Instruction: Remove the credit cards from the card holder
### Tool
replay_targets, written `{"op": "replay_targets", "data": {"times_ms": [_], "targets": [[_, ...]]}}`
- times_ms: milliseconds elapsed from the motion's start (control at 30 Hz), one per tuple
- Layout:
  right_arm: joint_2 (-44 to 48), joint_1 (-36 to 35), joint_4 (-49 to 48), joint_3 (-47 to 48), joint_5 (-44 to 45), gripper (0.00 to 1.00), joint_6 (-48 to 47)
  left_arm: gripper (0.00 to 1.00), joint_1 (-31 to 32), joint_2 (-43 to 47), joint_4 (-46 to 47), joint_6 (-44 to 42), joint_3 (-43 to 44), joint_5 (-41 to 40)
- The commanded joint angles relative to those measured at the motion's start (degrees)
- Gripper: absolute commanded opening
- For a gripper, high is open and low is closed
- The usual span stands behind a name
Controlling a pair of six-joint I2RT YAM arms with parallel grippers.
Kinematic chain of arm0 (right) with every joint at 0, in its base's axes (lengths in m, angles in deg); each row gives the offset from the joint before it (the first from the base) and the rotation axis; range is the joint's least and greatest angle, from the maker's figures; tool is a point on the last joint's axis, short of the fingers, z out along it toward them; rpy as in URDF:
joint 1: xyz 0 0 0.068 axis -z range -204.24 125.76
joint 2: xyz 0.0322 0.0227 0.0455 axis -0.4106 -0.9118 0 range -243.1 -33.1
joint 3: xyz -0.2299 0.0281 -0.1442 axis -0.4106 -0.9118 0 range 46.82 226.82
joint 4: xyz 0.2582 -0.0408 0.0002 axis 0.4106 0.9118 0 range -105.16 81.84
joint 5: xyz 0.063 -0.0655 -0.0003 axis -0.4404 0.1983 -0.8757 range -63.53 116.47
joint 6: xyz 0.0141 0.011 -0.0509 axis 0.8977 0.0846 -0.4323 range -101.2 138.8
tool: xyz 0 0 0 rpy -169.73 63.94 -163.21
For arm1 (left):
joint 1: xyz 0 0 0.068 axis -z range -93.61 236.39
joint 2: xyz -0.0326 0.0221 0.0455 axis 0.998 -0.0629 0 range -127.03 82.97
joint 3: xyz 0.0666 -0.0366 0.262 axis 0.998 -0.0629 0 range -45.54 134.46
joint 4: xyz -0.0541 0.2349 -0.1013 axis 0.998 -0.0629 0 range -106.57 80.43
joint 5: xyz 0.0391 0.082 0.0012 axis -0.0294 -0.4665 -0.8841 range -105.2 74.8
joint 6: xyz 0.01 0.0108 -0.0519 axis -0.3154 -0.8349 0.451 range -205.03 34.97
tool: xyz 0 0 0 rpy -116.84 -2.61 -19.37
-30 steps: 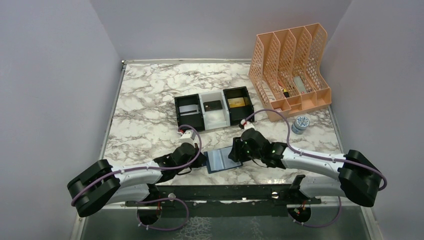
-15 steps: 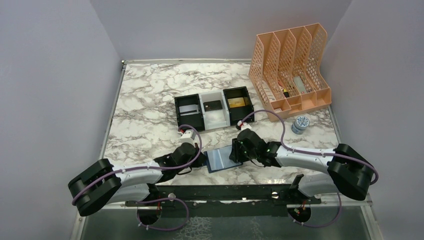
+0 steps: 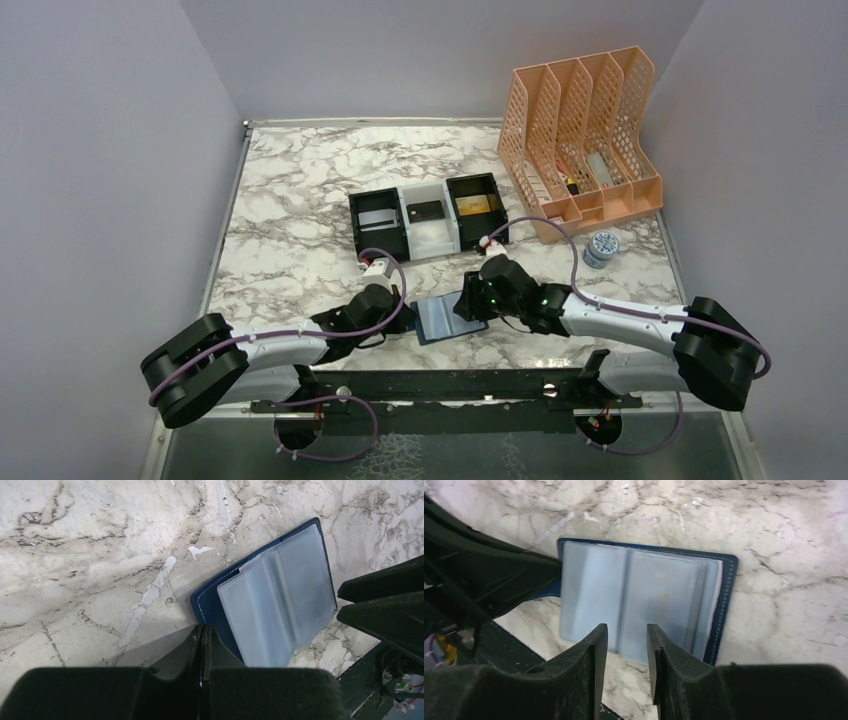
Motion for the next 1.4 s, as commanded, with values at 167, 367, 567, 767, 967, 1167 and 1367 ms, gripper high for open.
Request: {"op": "replay_targets", "data": {"times_ms": [167,367,567,767,967,1167,1367], "targets": [[-3.13,-0.25,5.13,1.24,5.68,0.4,-1.65,0.0,0.45,-0.31,-4.6,-0.57,-0.92,1.05],[-7.0,-0.25,3.0,1.94,1.31,0.4,-3.05,0.0,0.47,-0.02,-4.63,-0.55,-1.0,1.14],[-6.26,-0.25,-2.02,0.75,-3.23,0.4,-1.8,0.0,0.47,-0.68,-4.21,-0.65,-0.92,1.81],[-5.62,-0.25,-6.62,0.28,-8.17,0.4,-0.86,0.0,0.45,-2.01,-3.53,-0.77,-0.83,2.28],[-5.03,-0.24,-8.89,-0.21,-8.92,0.4,1.15,0.0,0.51,-1.44,-3.5,-0.81,-1.17,2.56],[-3.49,-0.25,-7.72,0.01,-8.4,0.4,1.7,0.0,0.45,0.17,-3.77,-0.68,-1.77,2.29],[-1.51,-0.21,-7.41,-0.27,-8.69,0.39,1.26,0.0,0.47,1.84,-4.98,-0.25,-2.06,1.02]]}}
